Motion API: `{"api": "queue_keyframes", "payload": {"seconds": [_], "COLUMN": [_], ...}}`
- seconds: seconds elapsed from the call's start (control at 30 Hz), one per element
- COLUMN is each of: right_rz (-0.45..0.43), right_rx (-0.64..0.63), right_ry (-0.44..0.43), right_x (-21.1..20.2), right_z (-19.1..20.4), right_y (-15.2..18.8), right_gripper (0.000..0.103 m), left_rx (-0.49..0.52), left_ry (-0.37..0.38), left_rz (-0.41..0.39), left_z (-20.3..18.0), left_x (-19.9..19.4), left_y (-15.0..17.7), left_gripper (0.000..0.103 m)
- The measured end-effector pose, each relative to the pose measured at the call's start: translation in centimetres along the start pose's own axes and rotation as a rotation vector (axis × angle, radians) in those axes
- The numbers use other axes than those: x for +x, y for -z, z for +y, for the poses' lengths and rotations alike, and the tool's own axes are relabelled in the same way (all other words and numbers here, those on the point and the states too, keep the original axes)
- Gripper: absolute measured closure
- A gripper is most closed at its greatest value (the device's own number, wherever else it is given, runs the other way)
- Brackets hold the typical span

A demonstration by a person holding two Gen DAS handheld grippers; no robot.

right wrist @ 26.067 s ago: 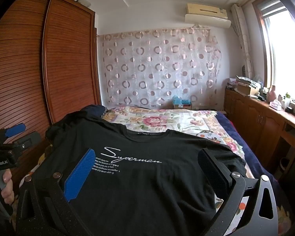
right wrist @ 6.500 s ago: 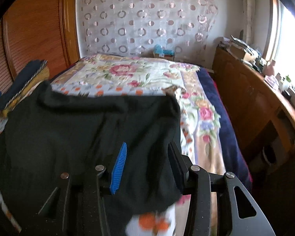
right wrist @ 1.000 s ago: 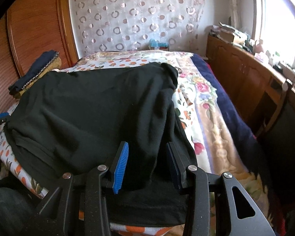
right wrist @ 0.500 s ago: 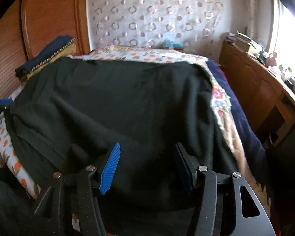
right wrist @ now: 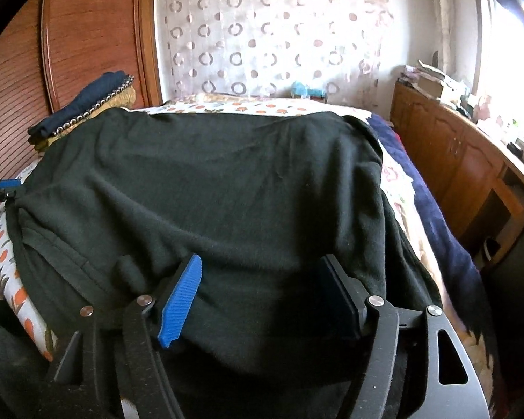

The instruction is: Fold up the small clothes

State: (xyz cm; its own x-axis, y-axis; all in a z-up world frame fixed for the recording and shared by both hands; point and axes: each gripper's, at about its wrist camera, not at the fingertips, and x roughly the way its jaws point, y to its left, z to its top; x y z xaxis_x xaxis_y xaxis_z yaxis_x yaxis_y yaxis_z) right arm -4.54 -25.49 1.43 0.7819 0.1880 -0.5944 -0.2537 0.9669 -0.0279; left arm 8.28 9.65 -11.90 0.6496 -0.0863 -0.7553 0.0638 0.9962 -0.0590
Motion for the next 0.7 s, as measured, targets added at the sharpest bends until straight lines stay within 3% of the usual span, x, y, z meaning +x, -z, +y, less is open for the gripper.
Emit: {"api": "queue_keyframes", "payload": {"seconds": [0.07,0.17,0.27,0.33,0.4,0.7], "right_rz": [-0.022,-0.017,-0.019,-0.02,-0.02,-0.02], "right_rx": [0.001,0.002,0.001,0.001,0.002,0.0], "right_ry": [0.002,-0.002,-0.001,-0.002,-0.003,-0.005], "right_x": [-0.1,-0.1,-0.2,-0.3,-0.3,-0.3], "right_z": [0.2,0.2,0.2,0.1,0.1,0.0], "right_y": [0.4,0.5,0.5,0.5,0.4,0.3], "right_gripper": [0.03,0.029,0.029,0.029,0.029,0.029], "left_rx": [0.005,0.013,0.032,0.043,0.048,0.076], "left_ry": [0.002,0.027,0.049,0.077,0.105,0.197], "left_rz": [0.0,-0.003,0.0,0.003,0.008,-0.198], "left_z": [0.0,-0.2,-0.6,-1.0,-1.3,-4.1], "left_x": [0.0,-0.2,-0.3,-0.3,-0.4,-5.5], "left_y": [0.0,0.0,-0.1,-0.1,-0.2,-3.6], "left_gripper": [0.027,0.04,0.058,0.078,0.091,0.095]}}
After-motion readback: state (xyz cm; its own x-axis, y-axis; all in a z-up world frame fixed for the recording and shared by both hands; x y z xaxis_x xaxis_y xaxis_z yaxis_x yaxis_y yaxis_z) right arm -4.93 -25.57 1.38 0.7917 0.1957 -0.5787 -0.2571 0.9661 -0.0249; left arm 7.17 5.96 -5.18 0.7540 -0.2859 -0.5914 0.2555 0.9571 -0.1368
